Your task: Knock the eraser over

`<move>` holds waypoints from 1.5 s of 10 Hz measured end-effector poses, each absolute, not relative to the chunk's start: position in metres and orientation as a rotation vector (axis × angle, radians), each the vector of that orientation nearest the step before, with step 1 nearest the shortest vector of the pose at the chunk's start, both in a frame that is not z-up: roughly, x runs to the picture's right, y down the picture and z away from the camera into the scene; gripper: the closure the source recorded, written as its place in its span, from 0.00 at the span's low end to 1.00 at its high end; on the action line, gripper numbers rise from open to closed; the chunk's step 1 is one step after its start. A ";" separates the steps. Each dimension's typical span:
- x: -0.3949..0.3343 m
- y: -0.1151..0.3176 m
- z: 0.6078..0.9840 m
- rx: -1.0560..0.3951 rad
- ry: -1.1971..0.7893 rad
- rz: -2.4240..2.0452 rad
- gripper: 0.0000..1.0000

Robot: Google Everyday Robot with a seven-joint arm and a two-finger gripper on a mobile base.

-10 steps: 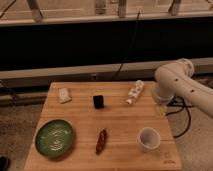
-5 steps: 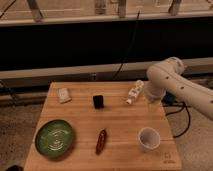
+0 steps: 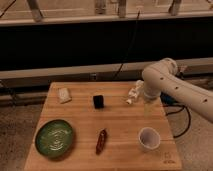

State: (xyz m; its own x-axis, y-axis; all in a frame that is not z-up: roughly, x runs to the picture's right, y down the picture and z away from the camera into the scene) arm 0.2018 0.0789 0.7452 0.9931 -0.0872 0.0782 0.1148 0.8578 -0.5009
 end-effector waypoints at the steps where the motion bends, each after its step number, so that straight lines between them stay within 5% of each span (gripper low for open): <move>1: 0.197 0.079 0.747 -0.529 -0.059 -0.114 0.20; 15: 0.148 0.084 0.774 -0.514 -0.115 -0.203 0.20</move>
